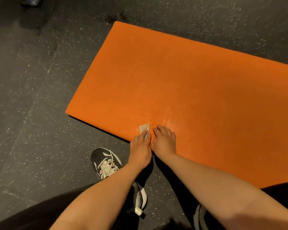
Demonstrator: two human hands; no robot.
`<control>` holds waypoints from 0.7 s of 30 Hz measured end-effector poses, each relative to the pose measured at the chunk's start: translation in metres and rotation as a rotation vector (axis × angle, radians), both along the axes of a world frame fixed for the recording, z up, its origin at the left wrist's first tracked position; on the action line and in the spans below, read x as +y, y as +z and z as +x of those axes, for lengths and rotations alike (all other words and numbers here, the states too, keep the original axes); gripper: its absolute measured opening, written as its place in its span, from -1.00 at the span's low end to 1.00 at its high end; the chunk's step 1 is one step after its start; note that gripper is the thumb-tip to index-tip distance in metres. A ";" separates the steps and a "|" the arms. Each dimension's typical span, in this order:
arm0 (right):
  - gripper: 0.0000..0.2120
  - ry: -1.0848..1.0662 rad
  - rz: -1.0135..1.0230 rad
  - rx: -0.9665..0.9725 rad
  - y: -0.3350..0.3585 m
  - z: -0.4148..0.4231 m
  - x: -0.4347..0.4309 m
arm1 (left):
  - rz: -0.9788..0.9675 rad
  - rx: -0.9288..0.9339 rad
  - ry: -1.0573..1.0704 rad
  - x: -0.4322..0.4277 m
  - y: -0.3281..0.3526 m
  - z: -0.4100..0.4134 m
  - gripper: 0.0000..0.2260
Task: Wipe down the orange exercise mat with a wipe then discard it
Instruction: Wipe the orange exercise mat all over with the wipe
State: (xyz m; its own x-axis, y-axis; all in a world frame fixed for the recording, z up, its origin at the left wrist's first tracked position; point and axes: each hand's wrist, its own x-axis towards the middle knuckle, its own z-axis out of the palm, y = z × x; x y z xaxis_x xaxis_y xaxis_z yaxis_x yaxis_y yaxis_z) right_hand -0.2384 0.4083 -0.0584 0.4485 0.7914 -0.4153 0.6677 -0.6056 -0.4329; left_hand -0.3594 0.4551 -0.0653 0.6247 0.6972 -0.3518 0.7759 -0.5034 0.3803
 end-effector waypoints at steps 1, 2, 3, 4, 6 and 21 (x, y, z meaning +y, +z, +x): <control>-0.54 -0.007 -0.005 -0.001 0.000 0.000 0.001 | 0.002 -0.013 -0.032 0.002 -0.001 -0.004 -0.52; -0.53 0.000 -0.014 -0.006 -0.001 -0.001 0.001 | 0.017 -0.019 -0.058 0.005 -0.002 -0.009 -0.48; -0.51 0.019 -0.027 -0.012 -0.002 -0.003 0.001 | 0.046 -0.011 -0.075 0.009 -0.003 -0.013 -0.43; -0.47 0.045 -0.045 -0.013 -0.002 -0.005 0.000 | 0.077 0.011 -0.062 0.013 -0.003 -0.016 -0.38; -0.40 0.094 -0.082 -0.019 -0.002 -0.009 -0.002 | 0.130 0.069 0.050 0.027 -0.003 -0.018 -0.34; -0.57 0.039 0.094 0.093 0.003 -0.015 0.013 | -0.020 -0.198 0.008 0.043 -0.012 -0.018 -0.49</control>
